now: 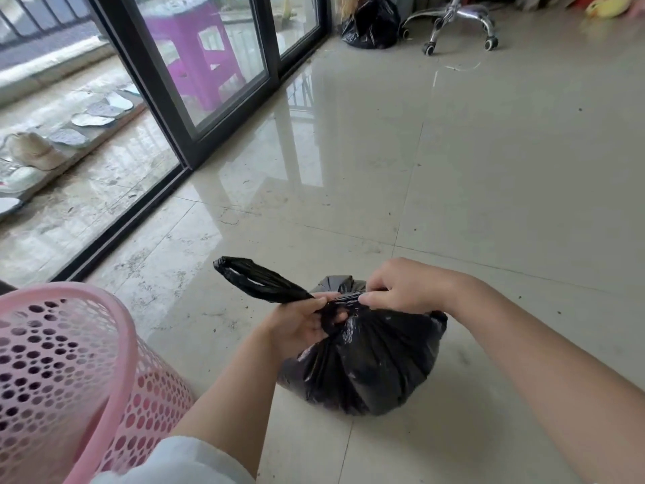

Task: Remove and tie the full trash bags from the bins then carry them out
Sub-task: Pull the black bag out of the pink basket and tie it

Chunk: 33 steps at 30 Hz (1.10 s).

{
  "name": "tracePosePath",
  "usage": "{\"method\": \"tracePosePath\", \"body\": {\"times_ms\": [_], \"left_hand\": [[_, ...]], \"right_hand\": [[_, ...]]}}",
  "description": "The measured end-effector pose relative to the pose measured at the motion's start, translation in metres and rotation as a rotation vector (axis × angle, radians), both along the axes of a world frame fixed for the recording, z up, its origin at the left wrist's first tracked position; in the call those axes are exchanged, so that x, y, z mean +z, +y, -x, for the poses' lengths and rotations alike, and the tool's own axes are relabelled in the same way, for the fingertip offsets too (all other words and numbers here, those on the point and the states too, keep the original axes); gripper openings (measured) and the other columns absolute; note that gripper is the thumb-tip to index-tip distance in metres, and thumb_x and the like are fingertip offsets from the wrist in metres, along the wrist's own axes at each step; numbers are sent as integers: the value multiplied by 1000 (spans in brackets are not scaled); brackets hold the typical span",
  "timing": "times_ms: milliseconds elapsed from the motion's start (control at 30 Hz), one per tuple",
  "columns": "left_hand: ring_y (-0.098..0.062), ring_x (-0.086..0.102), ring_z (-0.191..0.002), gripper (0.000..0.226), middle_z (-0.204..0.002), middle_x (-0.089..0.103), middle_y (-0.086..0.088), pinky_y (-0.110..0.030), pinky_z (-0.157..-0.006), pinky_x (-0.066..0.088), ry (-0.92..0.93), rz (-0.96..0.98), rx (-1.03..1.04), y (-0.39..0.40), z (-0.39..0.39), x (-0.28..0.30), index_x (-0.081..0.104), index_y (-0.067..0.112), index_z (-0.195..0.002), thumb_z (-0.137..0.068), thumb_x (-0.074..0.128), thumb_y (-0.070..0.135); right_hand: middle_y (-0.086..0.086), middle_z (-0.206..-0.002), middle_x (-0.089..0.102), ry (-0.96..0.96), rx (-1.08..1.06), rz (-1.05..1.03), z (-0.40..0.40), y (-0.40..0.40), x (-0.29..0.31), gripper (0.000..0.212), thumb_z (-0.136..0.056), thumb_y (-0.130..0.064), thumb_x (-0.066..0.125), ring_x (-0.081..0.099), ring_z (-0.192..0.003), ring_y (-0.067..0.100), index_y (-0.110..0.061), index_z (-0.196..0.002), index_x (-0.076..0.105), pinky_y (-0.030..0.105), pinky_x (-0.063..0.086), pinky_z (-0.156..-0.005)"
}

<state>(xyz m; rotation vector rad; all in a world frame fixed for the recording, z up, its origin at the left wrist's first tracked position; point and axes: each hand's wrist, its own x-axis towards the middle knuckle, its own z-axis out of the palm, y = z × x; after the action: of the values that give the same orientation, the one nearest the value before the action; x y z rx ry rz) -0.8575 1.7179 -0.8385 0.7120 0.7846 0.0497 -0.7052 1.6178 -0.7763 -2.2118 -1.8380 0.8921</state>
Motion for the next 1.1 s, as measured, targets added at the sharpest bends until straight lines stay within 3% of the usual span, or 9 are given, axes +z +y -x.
{"method": "tracePosePath", "body": {"times_ms": [200,333,433,500,633,733,800,900,1100], "left_hand": [[-6,58,-36,29,-43,64,1,-13,-42,50,26,-74,176,1,-11,-5,57,8,-76,-88,40,-12],[-4,49,-30,34,-39,57,5,-10,-37,41,15,-240,57,-4,-8,-11,51,11,-74,-84,42,-20],[-1,50,-34,36,-41,59,7,-10,-38,41,47,-342,-43,0,-5,-10,53,13,-69,-82,47,-20],[-2,53,-39,40,-44,60,8,-12,-42,45,56,-384,-108,2,-6,-9,52,14,-61,-81,49,-20],[-2,60,-49,42,-47,61,8,-14,-49,51,36,-435,-244,-4,-12,-8,47,12,-55,-79,49,-23],[0,62,-52,46,-44,58,8,-14,-52,53,35,-434,-262,-7,-16,-7,44,13,-51,-78,49,-24],[-2,61,-49,51,-43,57,6,-15,-50,53,28,-393,-205,-10,-15,-11,44,13,-45,-78,45,-27],[-8,58,-46,47,-44,55,1,-16,-47,51,61,-344,-85,-16,-14,-16,40,10,-50,-79,43,-27],[-26,57,-75,21,-73,59,-10,-27,-57,38,420,-955,37,-15,-18,-20,57,8,-73,-82,53,-11]], "right_hand": [[-9,-34,40,372,-137,321,-9,-18,-18,37,-93,-26,42,37,-33,4,-23,-60,57,10,35,-39],[-6,-41,50,109,0,374,-11,-22,-30,39,-88,-28,48,40,-38,3,-22,-50,52,20,36,-49],[6,-92,68,44,-156,-54,-20,-16,-30,14,-84,-16,55,51,-78,8,-13,-86,69,21,37,-74],[4,-130,53,10,-209,-247,-26,-14,-30,40,-82,-9,56,41,-119,18,-14,-121,55,18,24,-99],[-12,-156,10,57,-52,-37,-16,-14,-41,75,-77,0,49,-9,-144,15,-33,-141,26,35,1,-117],[-8,-155,18,76,9,-5,-9,-14,-50,38,-77,-1,48,-10,-145,17,-20,-107,59,38,2,-119],[1,-150,35,91,0,1,-4,-13,-53,20,-78,-2,47,7,-145,19,-19,-70,55,34,14,-118],[22,-112,62,86,-91,48,2,-9,-61,16,-78,0,43,52,-96,23,-8,-65,47,28,39,-78],[19,-72,53,98,-109,68,21,-3,-67,31,-79,3,40,43,-74,21,-12,-53,31,27,24,-60]]}}
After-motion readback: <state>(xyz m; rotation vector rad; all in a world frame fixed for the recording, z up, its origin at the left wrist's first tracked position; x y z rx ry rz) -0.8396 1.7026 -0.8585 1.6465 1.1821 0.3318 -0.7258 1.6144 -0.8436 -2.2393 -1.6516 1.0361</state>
